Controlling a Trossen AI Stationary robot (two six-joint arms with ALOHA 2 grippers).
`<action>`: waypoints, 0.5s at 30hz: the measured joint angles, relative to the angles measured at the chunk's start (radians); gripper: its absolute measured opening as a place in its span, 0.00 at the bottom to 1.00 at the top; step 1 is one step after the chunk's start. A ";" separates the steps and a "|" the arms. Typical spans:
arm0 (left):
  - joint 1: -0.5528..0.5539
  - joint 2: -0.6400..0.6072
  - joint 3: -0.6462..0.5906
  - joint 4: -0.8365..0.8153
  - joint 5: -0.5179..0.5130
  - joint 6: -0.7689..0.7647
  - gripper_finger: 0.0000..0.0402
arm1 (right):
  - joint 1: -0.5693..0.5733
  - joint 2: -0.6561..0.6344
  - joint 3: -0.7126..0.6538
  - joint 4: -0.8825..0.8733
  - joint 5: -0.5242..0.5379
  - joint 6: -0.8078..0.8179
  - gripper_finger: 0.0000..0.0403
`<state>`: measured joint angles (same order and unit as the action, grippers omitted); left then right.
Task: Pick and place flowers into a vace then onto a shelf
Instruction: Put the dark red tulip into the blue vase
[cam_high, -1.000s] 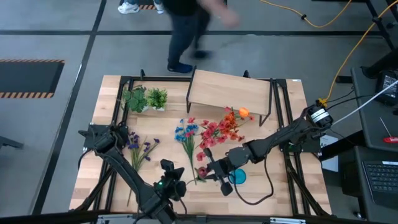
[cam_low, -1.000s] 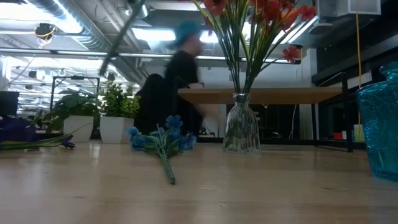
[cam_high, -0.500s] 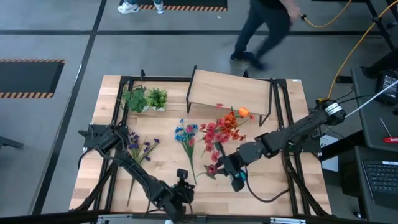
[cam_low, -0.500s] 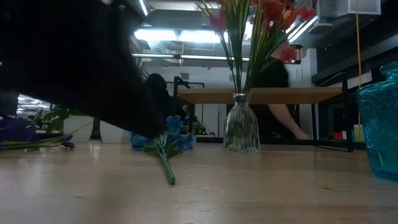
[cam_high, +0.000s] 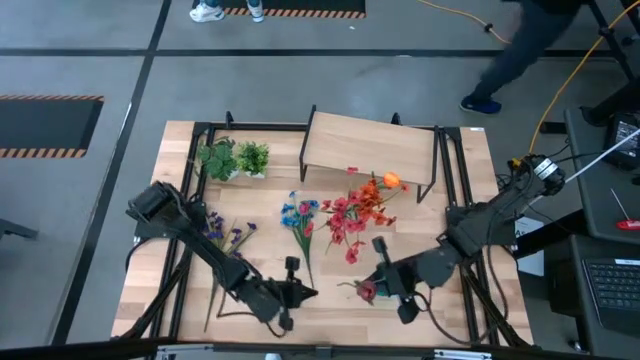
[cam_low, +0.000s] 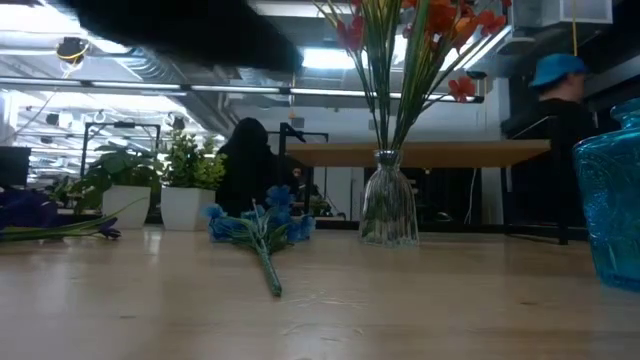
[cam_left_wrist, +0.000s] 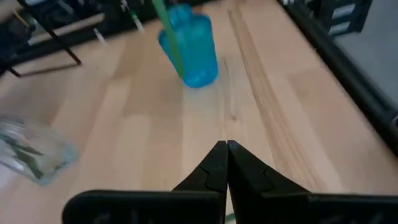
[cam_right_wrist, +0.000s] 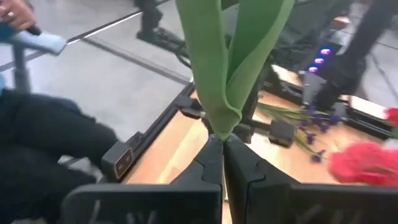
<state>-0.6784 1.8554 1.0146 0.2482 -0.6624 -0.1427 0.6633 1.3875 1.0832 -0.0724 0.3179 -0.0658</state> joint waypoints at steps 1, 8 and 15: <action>0.000 -0.027 -0.027 0.033 0.001 0.011 0.00 | 0.015 -0.009 0.000 -0.009 0.029 0.013 0.00; -0.001 -0.218 -0.228 0.157 -0.003 0.037 0.01 | 0.123 -0.034 -0.043 -0.017 0.227 0.092 0.00; 0.014 -0.337 -0.368 0.261 0.002 0.061 0.01 | 0.212 -0.063 -0.095 -0.075 0.396 0.282 0.00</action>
<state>-0.6643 1.5187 0.6467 0.5094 -0.6608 -0.0818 0.8755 1.3246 0.9884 -0.1470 0.7142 0.2162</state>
